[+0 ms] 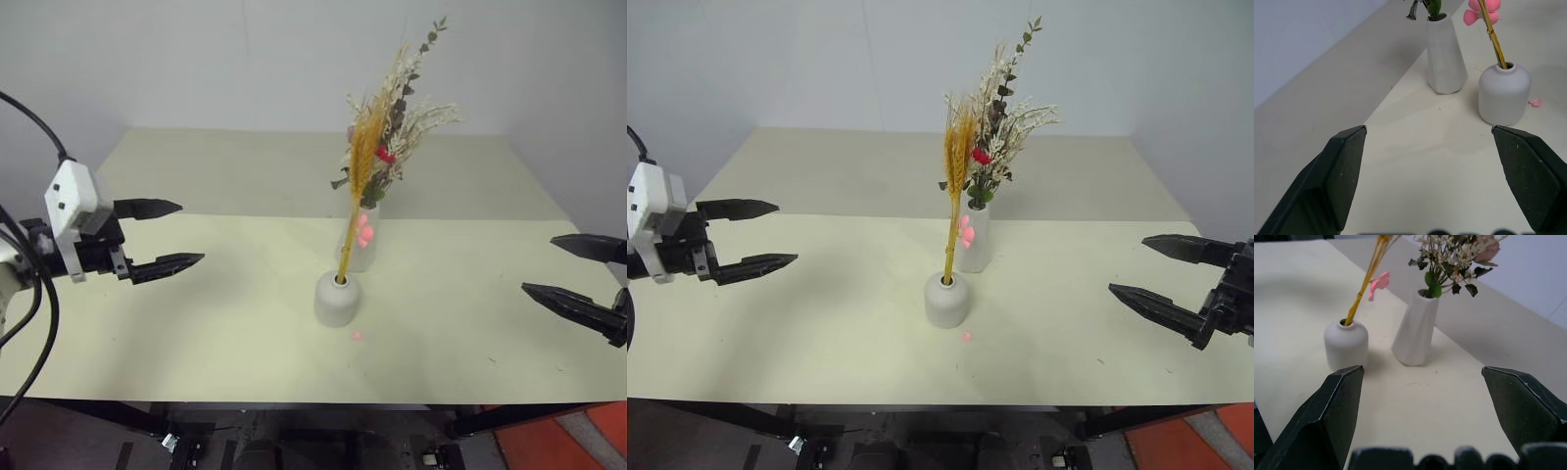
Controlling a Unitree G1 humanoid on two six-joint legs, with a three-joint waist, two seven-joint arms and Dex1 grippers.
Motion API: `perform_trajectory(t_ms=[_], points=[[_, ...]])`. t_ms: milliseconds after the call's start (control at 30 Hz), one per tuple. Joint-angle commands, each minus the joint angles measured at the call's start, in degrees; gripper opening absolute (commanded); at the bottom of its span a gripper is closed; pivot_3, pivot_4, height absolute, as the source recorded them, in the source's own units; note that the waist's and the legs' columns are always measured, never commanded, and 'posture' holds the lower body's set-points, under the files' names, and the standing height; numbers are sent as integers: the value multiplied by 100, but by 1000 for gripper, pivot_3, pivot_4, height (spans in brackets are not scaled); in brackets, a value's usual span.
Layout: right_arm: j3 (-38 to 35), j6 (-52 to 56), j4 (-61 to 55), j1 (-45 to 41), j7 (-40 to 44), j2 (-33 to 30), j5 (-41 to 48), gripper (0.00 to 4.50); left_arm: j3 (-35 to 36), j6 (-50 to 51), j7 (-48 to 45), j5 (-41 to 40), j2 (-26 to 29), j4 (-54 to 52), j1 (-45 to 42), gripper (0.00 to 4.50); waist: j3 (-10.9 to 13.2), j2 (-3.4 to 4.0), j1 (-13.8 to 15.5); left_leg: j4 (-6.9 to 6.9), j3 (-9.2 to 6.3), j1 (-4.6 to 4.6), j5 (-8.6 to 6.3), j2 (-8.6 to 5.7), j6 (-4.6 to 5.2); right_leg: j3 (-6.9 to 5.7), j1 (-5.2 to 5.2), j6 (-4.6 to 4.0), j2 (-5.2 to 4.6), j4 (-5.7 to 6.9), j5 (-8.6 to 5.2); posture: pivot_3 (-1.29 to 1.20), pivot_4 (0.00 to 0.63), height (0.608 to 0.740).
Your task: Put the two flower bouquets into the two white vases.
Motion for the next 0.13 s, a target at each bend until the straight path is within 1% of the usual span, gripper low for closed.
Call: perform_trajectory(t_ms=[33, 133], points=[[-103, -449, -163, 178, -59, 65, -433, 4500, 195, 53, 94, -106, 49, -371, 188, 4470, 1, 1, 12, -2, 0, -2, 0, 0, 0, -1, -4, -4, 1, 0, 1, 0, 150, 740], [-225, -548, -272, 267, -57, 198, -419, 4500, 63, -58, 151, -91, 4, -315, 44, 4470, 1, 1, 20, -2, 0, -5, 1, 0, -1, -1, -8, -6, 1, 4, 1, 0, 150, 740]])
